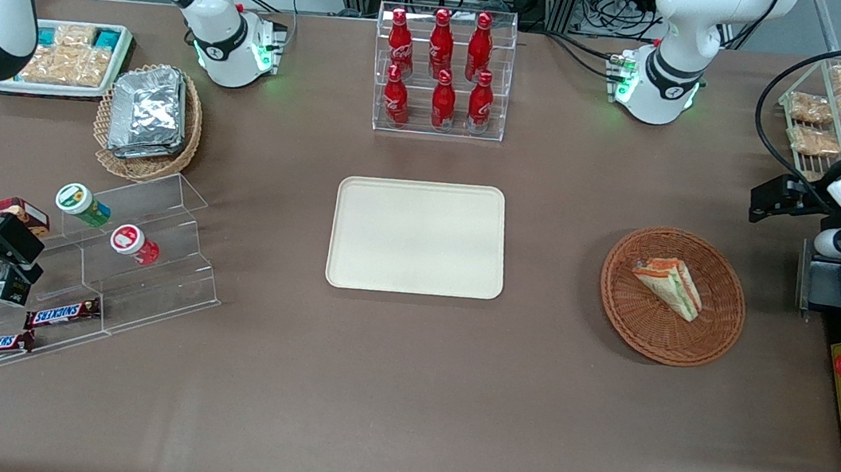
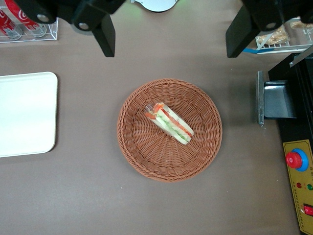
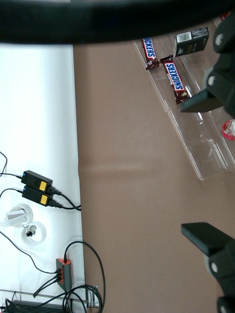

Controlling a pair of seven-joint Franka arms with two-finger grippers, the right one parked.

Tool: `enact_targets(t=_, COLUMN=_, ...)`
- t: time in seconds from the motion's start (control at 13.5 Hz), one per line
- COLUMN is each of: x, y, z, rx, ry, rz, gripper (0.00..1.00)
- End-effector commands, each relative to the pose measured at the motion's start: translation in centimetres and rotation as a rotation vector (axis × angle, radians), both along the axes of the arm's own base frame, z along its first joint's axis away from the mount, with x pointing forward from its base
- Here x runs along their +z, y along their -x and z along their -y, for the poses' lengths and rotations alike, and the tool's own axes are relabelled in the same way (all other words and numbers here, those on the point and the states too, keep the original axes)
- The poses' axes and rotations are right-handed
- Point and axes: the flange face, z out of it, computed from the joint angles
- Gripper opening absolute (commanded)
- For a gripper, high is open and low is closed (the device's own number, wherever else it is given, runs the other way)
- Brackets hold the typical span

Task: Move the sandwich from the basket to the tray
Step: 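Move the left gripper over the wrapped sandwich in the wicker basket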

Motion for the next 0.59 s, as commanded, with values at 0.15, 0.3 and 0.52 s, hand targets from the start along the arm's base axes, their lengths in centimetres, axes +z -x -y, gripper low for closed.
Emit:
enact_targets(t=0.15, x=0.8, y=-0.2, z=-0.2, rx=0.030, ry=0.003, rz=0.008, gripper=1.00)
enact_targets(t=0.3, x=0.1, y=-0.2, z=-0.5, rx=0.036, ry=-0.010, rz=-0.001, gripper=1.00)
enact_targets(t=0.52, x=-4.8, y=-0.3, z=-0.3, rx=0.082, ry=-0.024, rz=-0.027, gripper=1.00)
